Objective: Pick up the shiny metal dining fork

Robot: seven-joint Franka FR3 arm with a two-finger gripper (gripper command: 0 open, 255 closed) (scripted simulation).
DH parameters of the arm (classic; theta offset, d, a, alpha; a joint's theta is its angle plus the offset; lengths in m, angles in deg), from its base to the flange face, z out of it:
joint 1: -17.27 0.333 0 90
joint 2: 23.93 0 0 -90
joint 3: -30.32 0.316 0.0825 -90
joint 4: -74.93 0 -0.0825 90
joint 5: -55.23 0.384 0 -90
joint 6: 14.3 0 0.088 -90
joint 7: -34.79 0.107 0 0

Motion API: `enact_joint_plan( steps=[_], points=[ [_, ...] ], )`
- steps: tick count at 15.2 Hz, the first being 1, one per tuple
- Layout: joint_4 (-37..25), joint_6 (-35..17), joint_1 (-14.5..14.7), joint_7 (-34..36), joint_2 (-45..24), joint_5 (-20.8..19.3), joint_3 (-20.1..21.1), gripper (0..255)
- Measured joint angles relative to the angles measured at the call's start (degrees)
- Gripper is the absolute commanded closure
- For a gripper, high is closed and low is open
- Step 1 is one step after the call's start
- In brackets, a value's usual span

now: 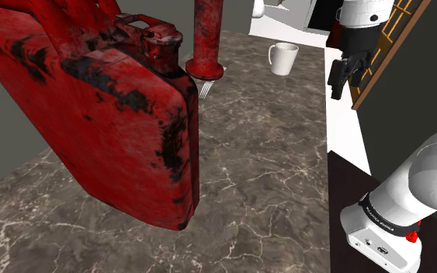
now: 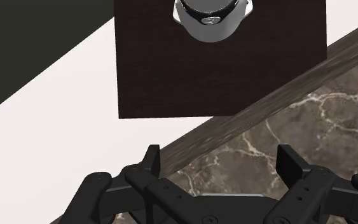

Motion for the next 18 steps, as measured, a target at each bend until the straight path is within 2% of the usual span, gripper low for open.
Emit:
enact_joint_plan(
  steps=[3,11,18],
  points=[
    [-0.7,-1.4,-0.3,2.8,-1.6,1.1,1.3,0],
    [-6.3,-11.4,-2.1,21.7,-12.5,6.2,9.8,0],
    [-15.7,-18.6,-4.7,38.9,-25.2,5.2,16.3,0]
  ],
)
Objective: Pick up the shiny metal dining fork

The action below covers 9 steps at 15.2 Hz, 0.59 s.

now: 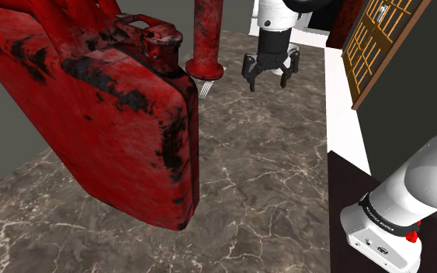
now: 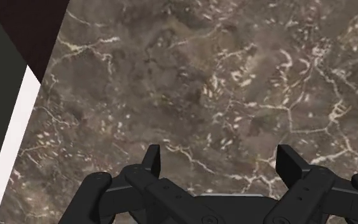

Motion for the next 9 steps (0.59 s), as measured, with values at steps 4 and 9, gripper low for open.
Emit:
enact_joint_plan(
  steps=[4,9],
  points=[
    [-7.3,-2.2,-1.2,9.9,-7.8,-3.0,2.7,0],
    [-17.8,-4.1,-1.4,22.4,-19.0,-9.0,4.6,0]
  ],
)
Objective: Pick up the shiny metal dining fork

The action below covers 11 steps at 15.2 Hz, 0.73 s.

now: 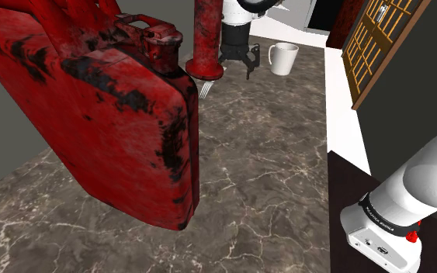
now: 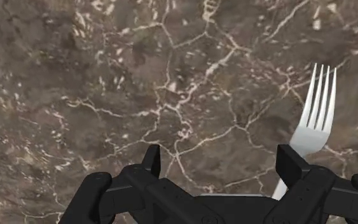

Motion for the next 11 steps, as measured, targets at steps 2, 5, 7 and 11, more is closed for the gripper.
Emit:
enact_joint_plan(
  steps=[2,5,7,11],
  points=[
    [-5.3,0.4,0.4,4.6,-4.5,-2.7,0.0,0],
    [-13.2,1.9,1.8,10.9,-10.5,-6.4,-0.3,0],
    [-15.8,2.0,2.5,13.1,-12.8,-7.7,-0.7,0],
    [-14.2,-0.5,2.5,14.1,-13.7,-8.4,-0.9,0]
  ],
)
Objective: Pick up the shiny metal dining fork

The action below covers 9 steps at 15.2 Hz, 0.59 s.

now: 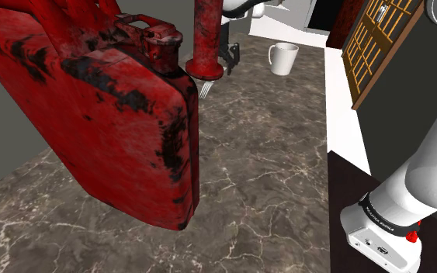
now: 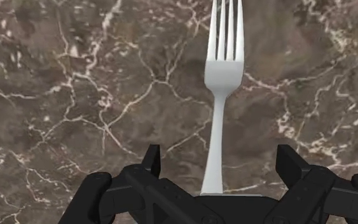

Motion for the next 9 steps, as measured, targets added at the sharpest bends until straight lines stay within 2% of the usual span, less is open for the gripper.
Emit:
enact_joint_plan(
  steps=[3,4,9],
  points=[
    [2.0,-2.1,0.0,0.5,-0.2,-0.3,-0.1,0],
    [2.1,-2.4,-0.1,0.5,-0.3,-0.3,-0.1,255],
    [2.2,-2.6,-0.1,0.5,-0.4,-0.3,-0.1,255]
  ],
)
